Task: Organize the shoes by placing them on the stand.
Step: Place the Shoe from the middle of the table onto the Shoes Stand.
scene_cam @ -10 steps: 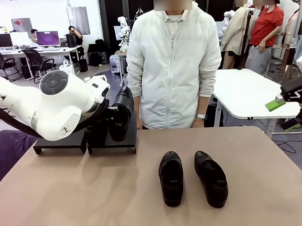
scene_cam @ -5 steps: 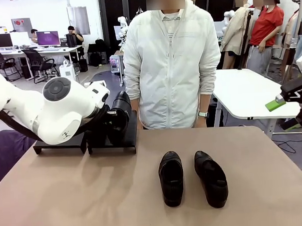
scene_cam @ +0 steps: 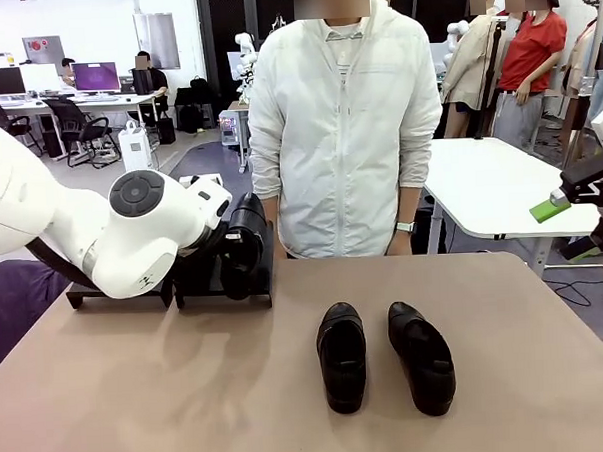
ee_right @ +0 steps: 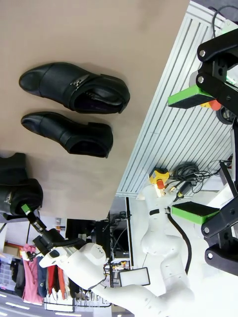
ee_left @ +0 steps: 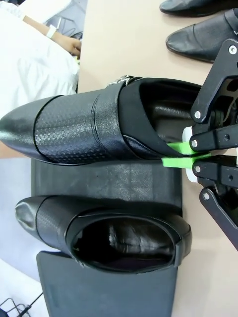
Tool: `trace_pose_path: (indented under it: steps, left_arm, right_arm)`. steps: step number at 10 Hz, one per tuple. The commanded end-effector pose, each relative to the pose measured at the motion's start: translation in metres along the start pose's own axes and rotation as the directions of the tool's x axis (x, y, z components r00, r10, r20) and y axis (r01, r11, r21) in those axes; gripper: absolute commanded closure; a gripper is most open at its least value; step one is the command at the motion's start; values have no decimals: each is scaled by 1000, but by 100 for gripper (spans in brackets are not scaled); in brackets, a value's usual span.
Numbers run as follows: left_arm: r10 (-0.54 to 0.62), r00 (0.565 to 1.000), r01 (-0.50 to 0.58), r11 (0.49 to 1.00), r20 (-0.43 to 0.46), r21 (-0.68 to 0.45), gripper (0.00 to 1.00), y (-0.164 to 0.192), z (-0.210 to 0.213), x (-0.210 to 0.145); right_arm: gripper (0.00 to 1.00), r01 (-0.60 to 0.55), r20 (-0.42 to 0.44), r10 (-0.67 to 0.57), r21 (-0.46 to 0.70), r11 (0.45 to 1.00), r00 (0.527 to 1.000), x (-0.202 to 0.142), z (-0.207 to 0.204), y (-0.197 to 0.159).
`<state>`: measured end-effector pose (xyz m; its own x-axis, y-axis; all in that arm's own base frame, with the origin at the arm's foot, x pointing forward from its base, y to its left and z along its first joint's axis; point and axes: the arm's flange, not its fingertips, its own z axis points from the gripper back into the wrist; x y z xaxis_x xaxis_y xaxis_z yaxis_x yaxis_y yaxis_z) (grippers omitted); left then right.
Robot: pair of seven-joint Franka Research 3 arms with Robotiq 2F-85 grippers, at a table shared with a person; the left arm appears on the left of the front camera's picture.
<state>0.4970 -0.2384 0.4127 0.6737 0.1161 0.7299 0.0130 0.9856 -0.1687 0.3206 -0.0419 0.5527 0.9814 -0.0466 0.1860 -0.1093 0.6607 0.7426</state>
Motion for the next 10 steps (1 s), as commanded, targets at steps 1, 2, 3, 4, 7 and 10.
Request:
trace_pose_path:
  steps: [1, 2, 3, 4, 7, 10]
  left_arm:
    - [4, 1000, -4, 1000, 5, -16, 100, 3, 8, 5]
    - [4, 1000, -4, 1000, 5, -16, 100, 3, 8, 5]
    - [4, 1000, -4, 1000, 5, -16, 100, 3, 8, 5]
    - [5, 1000, -5, 1000, -5, -4, 100, 1, 0, 0]
    - [85, 974, -92, 996, -212, -20, 100, -2, -1, 65]
    - [166, 967, -165, 986, -193, 25, 100, -6, -19, 91]
  right_arm:
    - [0, -18, -5, 18, 4, 1000, 1000, 1, 3, -1]
    - [0, -18, -5, 18, 4, 1000, 1000, 1, 3, -1]
    - [0, -18, -5, 18, 4, 1000, 1000, 1, 3, -1]
    - [0, -18, -5, 18, 4, 1000, 1000, 1, 3, -1]
    - [0, -18, -5, 18, 4, 1000, 1000, 1, 3, -1]
    - [0, -18, -5, 18, 4, 1000, 1000, 1, 3, -1]
